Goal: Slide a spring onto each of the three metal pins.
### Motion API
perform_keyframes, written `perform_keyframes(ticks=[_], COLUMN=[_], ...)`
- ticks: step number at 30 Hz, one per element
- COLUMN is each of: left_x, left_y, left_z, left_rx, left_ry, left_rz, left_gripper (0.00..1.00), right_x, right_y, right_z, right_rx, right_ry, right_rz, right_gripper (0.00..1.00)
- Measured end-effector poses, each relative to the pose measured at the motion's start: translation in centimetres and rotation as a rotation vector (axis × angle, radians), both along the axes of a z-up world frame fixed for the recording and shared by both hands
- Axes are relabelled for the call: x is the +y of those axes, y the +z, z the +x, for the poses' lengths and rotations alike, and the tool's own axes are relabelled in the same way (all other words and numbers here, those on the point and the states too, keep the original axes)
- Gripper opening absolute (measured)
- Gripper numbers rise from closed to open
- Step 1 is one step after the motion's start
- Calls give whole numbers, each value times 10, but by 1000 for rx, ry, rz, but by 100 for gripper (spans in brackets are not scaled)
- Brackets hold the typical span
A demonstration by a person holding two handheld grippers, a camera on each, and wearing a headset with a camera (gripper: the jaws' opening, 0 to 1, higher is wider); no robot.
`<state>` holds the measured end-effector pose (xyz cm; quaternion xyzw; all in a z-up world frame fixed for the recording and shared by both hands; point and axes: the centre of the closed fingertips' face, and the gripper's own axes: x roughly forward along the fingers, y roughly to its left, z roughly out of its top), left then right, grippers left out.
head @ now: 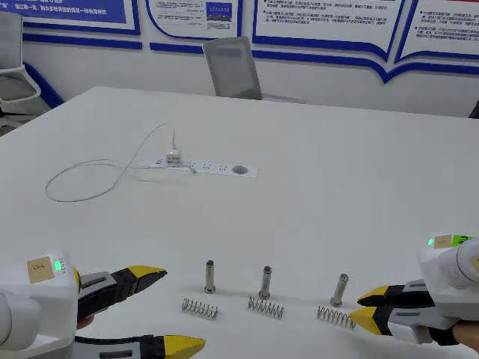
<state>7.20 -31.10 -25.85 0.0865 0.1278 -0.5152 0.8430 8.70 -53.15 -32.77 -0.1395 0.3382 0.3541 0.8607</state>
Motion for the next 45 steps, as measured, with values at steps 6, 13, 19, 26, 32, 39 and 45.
perform_keyframes(ticks=[6, 13, 19, 26, 32, 39, 45], left_x=[0, 2, 1, -1, -3, -9, -20], left_y=[-1, -3, -7, -7, -10, -11, -14], left_z=[0, 0, -1, -2, -4, -9, -14], left_rx=[5, 11, 18, 21, 24, 26, 25], left_ry=[1, 2, 0, -4, -13, -37, -76], left_rz=[3, 6, 12, 13, 16, 20, 30], left_gripper=[65, 65, 65, 65, 65, 64, 62], right_x=[2, 2, 4, 6, 6, 9, 13], right_y=[-8, -16, -21, -23, -23, -19, -12], right_z=[-2, -2, -3, -3, -3, -5, -9], right_rx=[20, 23, 21, 21, 26, 26, 26], right_ry=[30, 65, 93, 106, 104, 115, 133], right_rz=[-5, -22, -33, -32, -31, -48, -60], right_gripper=[17, 16, 15, 14, 12, 12, 12])
